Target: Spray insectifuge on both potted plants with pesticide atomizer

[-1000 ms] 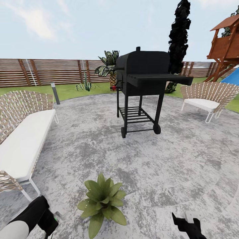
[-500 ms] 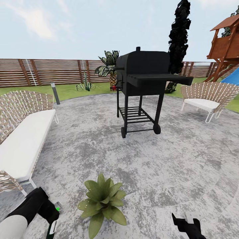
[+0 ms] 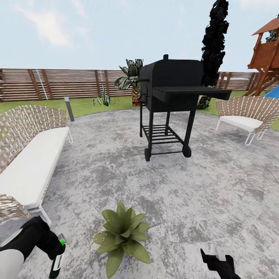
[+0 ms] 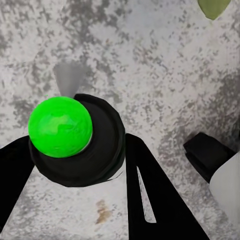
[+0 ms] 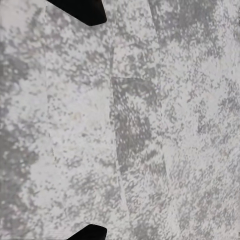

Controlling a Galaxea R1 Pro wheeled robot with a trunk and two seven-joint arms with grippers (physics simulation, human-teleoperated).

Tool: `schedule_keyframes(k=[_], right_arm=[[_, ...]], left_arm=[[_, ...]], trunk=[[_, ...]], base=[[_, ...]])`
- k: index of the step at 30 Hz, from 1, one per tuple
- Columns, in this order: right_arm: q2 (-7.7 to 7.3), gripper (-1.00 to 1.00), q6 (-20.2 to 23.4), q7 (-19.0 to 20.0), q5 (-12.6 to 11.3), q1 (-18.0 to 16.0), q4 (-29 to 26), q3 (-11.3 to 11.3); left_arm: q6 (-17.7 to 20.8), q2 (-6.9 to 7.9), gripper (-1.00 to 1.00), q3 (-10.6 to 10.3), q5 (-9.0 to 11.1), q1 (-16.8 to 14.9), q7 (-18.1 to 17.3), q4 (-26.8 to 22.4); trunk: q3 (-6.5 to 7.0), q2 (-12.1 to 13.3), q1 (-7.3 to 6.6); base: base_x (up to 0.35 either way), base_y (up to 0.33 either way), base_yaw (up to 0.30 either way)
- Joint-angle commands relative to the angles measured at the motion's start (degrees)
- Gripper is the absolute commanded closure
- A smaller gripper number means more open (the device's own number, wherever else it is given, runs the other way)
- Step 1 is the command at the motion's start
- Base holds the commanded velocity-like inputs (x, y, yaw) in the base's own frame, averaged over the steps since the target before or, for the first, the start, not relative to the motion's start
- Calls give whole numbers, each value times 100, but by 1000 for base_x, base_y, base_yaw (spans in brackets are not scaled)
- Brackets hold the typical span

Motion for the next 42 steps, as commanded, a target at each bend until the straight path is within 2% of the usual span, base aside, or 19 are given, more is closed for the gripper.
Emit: schedule_keyframes(k=[1, 3, 6, 8, 11, 14, 21, 25, 42], right_arm=[[6, -100, -24, 45, 38, -7, -8, -48], [7, -100, -24, 45, 38, -9, -12, -50], [7, -100, -24, 45, 38, -10, -16, -55], [7, -100, -24, 45, 38, -10, -16, -56], [7, -100, -24, 45, 38, -9, -17, -53], [7, -100, -24, 45, 38, -10, -16, -49], [7, -100, -24, 47, 38, -9, -15, -48], [5, -100, -21, 53, 38, -5, -21, -50], [2, -100, -23, 45, 38, -8, -25, -57]], left_arm=[[58, -41, 100, 23, -40, -5, -46, -103], [169, -171, 100, 18, -52, -2, -54, -457], [481, -236, 100, -8, -33, -4, -56, -593], [537, -299, 100, -156, -34, -2, -56, -617], [571, -355, 100, -517, -42, -7, -57, -627], [579, -365, 100, -611, -38, -9, -57, -628], [659, -374, 100, -642, -37, -30, -56, -823], [836, -366, 100, -635, -37, -16, -34, -855], [870, -409, 100, -625, -37, 25, -5, -858]], trunk=[[-6, -3, -1], [-6, -3, -1], [-6, -3, -1], [-6, -3, -1], [-6, -3, -1], [-6, -3, -1], [-6, -3, -1], [-6, -3, -1], [-6, -3, -1]], base=[[0, 0, 267], [0, 0, 213], [0, 0, 62], [0, 0, 11], [0, 0, 24], [0, 0, 178], [-11, -77, 218], [-67, -83, 17], [99, -144, 0]])
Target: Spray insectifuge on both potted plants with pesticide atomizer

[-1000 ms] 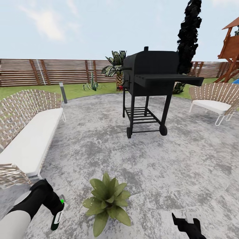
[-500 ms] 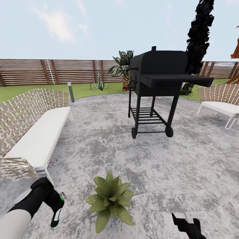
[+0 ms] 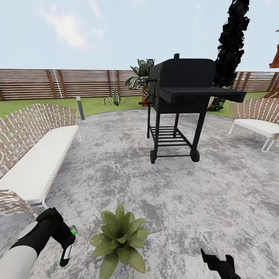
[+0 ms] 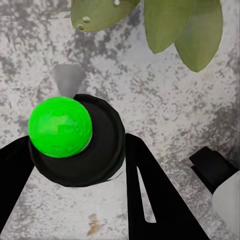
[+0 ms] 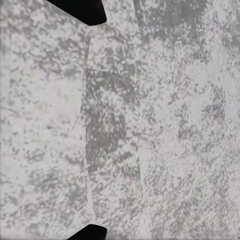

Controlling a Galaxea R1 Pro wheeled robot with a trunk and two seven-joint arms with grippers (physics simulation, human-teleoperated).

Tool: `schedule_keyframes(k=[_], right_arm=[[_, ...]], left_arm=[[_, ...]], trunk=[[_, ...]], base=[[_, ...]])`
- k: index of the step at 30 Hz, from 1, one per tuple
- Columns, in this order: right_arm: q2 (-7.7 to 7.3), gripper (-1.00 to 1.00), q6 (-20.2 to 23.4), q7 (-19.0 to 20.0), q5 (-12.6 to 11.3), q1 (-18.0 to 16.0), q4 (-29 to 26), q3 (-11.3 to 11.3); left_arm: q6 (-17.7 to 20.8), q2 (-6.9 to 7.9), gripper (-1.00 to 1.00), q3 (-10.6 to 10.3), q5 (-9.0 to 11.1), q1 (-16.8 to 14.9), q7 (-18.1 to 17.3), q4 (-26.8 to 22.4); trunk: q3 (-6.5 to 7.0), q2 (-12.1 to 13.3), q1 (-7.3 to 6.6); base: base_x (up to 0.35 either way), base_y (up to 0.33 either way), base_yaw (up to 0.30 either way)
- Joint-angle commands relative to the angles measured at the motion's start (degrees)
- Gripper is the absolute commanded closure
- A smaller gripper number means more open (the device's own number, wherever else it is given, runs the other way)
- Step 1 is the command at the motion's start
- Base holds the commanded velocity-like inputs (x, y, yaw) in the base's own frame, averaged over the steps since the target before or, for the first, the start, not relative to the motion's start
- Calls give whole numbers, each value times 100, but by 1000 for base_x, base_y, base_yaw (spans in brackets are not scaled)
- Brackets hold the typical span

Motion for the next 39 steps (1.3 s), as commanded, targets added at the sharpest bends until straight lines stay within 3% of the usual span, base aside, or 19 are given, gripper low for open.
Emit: schedule_keyframes(k=[1, 9, 21, 31, 39], right_arm=[[9, -100, -25, 46, 33, -8, -8, -49], [11, -100, -24, 46, 35, -7, -1, -40], [11, -100, -25, 46, 36, -9, 3, -40], [11, -100, -24, 46, 36, -4, 9, -40], [11, -100, -24, 46, 36, -7, 9, -40]], left_arm=[[50, 1, 100, 25, -29, 11, -42, -8], [68, 24, 100, 52, 5, 34, -40, 2], [69, 14, 100, 93, 41, 34, -41, -8], [112, 11, 100, 91, 24, 34, -37, -8], [241, 5, 100, 72, -20, 34, -32, -8]], trunk=[[-6, -3, -1], [-6, -3, -1], [-6, -3, -1], [-6, -3, -1], [-6, -3, -1]], base=[[16, -13, 0], [2, -20, 195], [-20, -256, 54], [-175, -236, 261], [77, -270, 277]])
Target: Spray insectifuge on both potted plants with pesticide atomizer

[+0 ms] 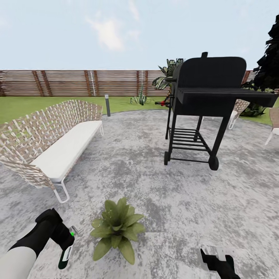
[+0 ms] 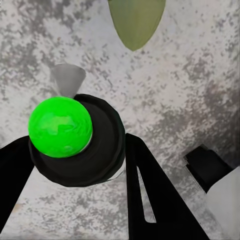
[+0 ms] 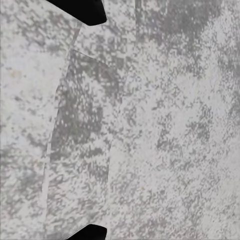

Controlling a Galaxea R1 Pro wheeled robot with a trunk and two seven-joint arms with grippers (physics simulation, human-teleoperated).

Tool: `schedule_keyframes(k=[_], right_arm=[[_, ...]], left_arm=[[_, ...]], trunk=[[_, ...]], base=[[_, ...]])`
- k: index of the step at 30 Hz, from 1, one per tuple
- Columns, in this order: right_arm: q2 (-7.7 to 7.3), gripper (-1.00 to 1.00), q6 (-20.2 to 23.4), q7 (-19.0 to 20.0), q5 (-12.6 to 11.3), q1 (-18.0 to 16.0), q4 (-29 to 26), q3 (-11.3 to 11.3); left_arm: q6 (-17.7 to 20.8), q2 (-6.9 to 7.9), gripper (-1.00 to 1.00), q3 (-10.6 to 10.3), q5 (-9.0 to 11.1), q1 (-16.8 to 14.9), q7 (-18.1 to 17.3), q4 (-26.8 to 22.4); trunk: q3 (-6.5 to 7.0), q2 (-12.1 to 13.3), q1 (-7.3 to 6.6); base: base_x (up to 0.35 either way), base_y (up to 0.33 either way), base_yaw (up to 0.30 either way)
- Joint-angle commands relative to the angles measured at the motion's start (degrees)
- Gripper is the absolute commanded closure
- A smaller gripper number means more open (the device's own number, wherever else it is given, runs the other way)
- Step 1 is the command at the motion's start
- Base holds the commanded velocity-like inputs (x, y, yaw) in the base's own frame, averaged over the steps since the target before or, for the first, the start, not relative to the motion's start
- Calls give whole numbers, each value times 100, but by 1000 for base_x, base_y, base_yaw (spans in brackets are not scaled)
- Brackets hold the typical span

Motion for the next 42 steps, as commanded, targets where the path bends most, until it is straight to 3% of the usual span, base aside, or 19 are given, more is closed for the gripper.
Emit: schedule_keyframes(k=[1, 6, 19, 25, 28, 31, 36, 38, 42], right_arm=[[6, -100, -27, 45, 37, -8, -5, -49], [6, -100, -27, 45, 37, -8, -5, -49], [6, -100, -27, 45, 37, -8, -5, -49], [6, -100, -20, 45, 37, -8, -5, -49], [6, -100, -19, 45, 37, -10, -5, -49], [6, -100, -20, 48, 37, -9, -5, -49], [6, -100, -19, 49, 37, -8, -5, -48], [6, -100, -19, 52, 40, -9, -5, -48], [6, -100, -19, 50, 42, -8, -5, -49]], left_arm=[[55, -1, 100, 17, -43, -4, -46, -8], [61, 4, 100, 22, -46, -4, -46, -8], [207, 18, 100, -23, -47, -8, -8, 3], [170, 64, 100, 6, 17, 31, 587, 441], [138, 27, 100, 160, 244, 38, 1003, 666], [135, -57, 100, 219, 446, 38, 1116, 729], [176, -286, 100, 202, 481, -34, 929, 704], [202, -249, 100, 180, 412, -53, 628, 733], [184, -174, 100, 160, 308, 8, 543, 738]], trunk=[[-6, -3, 1], [-6, -3, 1], [-6, -3, 1], [-6, -3, 1], [-6, -3, 1], [-6, -3, 1], [-6, -3, 1], [-6, -3, 1], [-6, -3, 1]], base=[[147, -272, 277], [141, -272, 252], [-99, -141, 8], [-1, -1, 0], [0, 0, 0], [0, 0, 0], [0, 0, 0], [0, 0, 0], [0, 0, 0]])
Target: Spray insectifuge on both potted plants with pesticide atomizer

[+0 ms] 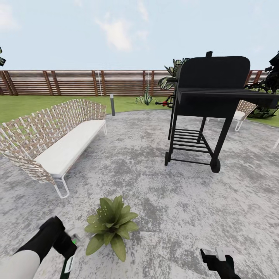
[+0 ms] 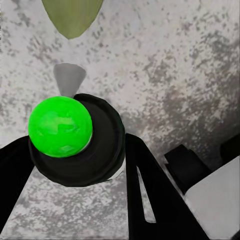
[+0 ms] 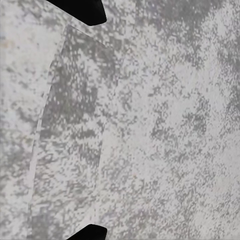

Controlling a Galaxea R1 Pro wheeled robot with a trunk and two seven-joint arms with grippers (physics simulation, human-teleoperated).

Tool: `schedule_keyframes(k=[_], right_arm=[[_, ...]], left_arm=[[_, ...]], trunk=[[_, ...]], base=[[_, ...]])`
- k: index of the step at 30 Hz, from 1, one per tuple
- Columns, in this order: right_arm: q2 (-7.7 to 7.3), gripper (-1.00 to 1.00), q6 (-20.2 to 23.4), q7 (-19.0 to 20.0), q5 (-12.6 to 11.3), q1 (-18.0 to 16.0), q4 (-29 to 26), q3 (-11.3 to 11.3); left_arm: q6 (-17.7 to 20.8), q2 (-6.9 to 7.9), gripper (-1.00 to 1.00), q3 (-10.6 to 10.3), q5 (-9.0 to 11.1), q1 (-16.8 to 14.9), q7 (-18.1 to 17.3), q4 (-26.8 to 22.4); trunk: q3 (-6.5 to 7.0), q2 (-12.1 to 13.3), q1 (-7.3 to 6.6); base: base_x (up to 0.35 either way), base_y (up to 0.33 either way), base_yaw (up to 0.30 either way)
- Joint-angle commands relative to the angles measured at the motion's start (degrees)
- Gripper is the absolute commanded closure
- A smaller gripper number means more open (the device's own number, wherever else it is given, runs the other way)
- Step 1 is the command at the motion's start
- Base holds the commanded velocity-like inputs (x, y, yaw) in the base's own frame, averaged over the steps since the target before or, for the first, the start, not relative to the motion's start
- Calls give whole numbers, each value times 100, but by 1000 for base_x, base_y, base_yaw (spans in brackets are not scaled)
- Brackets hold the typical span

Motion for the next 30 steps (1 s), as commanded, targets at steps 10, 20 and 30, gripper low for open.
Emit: schedule_keyframes(k=[10, 20, 30], right_arm=[[7, -100, -24, 49, 31, -8, -9, -47], [7, -100, -24, 49, 31, -9, -9, -43], [7, -100, -24, 49, 31, -7, -14, -49]], left_arm=[[51, -40, 100, 128, -751, 38, 90, -55], [6, -424, 100, 107, -540, 39, 852, 255], [-173, -454, 100, 121, 461, 40, 1883, 491]], trunk=[[-6, -3, -1], [-6, -3, -1], [-6, -3, -1]], base=[[0, 0, 68], [0, 0, 268], [0, 0, 46]])
